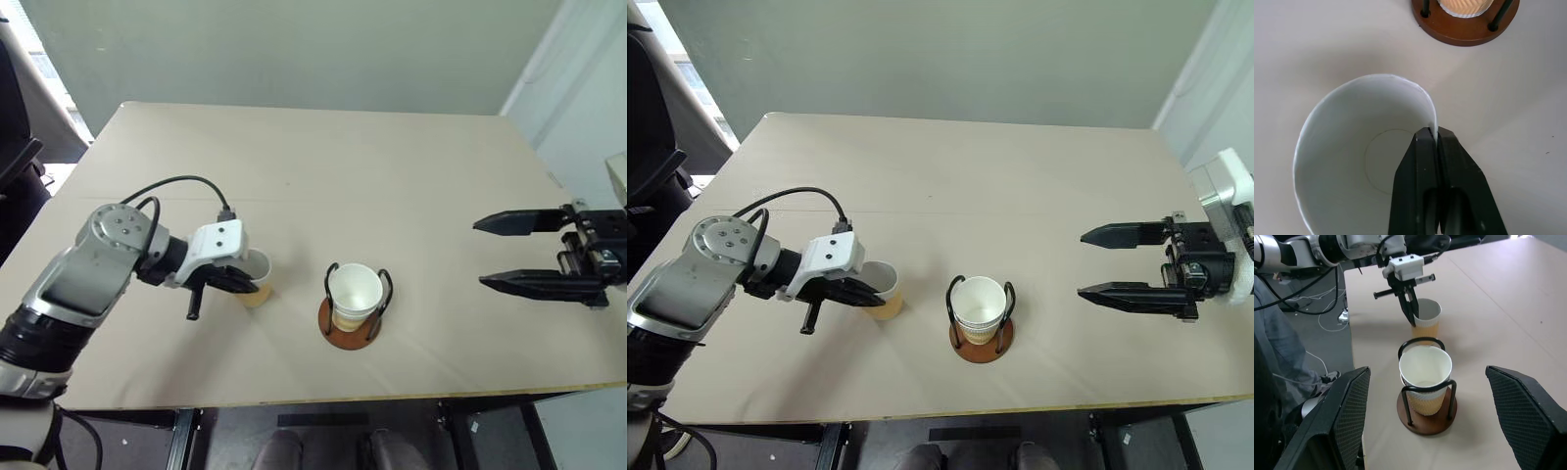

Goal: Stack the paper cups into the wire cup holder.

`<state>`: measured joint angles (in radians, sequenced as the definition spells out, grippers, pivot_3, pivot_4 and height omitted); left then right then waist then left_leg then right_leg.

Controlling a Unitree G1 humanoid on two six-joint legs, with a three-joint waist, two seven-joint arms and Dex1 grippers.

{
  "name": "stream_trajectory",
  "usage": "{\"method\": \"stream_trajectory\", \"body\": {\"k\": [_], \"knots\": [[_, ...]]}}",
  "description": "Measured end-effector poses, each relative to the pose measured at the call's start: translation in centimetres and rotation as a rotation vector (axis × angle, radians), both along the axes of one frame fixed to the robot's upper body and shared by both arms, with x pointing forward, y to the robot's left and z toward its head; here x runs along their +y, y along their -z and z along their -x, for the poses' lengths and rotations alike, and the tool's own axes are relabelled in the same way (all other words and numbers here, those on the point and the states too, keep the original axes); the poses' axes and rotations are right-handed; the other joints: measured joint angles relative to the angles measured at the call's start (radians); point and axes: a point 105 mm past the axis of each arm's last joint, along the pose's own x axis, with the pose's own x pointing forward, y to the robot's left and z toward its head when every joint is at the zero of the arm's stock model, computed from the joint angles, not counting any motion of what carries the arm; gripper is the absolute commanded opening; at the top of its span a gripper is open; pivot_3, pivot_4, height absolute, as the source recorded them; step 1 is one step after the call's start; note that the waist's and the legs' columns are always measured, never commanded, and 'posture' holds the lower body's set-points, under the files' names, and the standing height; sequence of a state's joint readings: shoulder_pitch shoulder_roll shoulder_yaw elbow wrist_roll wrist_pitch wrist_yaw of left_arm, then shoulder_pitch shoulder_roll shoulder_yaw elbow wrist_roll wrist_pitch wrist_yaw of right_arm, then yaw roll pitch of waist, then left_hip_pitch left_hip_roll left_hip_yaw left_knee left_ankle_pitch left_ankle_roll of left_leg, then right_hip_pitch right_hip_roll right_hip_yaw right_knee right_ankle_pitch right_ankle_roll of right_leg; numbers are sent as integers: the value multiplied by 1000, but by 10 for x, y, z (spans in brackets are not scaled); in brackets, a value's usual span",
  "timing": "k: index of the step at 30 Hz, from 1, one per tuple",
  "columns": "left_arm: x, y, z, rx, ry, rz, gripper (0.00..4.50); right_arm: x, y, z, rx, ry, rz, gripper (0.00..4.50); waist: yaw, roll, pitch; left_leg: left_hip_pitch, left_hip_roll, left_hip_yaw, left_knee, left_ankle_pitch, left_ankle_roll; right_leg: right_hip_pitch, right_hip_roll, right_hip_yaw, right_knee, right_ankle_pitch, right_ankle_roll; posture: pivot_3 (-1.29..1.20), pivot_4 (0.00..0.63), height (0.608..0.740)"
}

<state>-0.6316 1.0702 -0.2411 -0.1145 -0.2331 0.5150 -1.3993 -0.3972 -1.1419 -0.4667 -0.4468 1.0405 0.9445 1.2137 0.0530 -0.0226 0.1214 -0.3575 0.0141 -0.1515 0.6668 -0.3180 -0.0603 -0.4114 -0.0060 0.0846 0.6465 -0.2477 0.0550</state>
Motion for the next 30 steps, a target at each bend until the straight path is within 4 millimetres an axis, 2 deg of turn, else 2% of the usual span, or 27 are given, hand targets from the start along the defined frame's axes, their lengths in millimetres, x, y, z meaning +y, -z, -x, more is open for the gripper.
{"method": "stream_trajectory", "body": {"k": [3,6,8,10,13,15,18,24,30], "knots": [[-6,-5,1,11,31,35,33,2,-4,2,-7,-11,-23,3814,0,0,0,0,0,0,0,0,0,0,0,0,0,0,0,0,150,740],[-16,-19,1,8,78,106,33,6,-18,4,-48,-33,-83,3814,0,0,0,0,0,1,1,0,0,0,0,0,0,0,0,0,150,740],[-31,-47,-2,-37,134,192,33,12,-33,10,-94,-70,-132,3814,3,0,0,-2,0,2,2,0,0,0,1,-1,0,0,1,0,150,740],[-49,-88,-4,-116,216,292,33,15,-43,15,-117,-93,-161,3814,8,-1,0,-4,-1,1,5,0,0,0,1,-2,-1,1,1,0,150,740],[-74,-143,3,-223,367,422,33,18,-46,16,-118,-98,-175,3814,8,0,0,-6,-1,0,7,-2,3,0,-1,-1,-2,1,2,0,150,740],[-88,-161,10,-229,466,493,33,18,-46,16,-115,-89,-176,3814,8,0,-1,-7,-1,0,9,-2,4,0,-2,0,-1,3,5,0,150,740],[-101,-157,10,-181,542,523,33,17,-42,14,-100,-70,-176,3814,8,1,-1,-8,-1,0,11,-3,5,0,-2,0,-2,4,8,0,150,740],[-128,-122,15,-91,671,409,33,19,-36,14,-85,-40,-148,3814,8,1,-1,-9,-1,-1,15,-3,6,0,-2,1,-4,5,10,0,150,740],[-133,-105,22,-62,742,335,33,17,-34,16,-92,-4,-142,3814,8,1,-1,-9,-2,0,16,-3,6,0,-1,2,-4,5,10,0,150,740]]}}
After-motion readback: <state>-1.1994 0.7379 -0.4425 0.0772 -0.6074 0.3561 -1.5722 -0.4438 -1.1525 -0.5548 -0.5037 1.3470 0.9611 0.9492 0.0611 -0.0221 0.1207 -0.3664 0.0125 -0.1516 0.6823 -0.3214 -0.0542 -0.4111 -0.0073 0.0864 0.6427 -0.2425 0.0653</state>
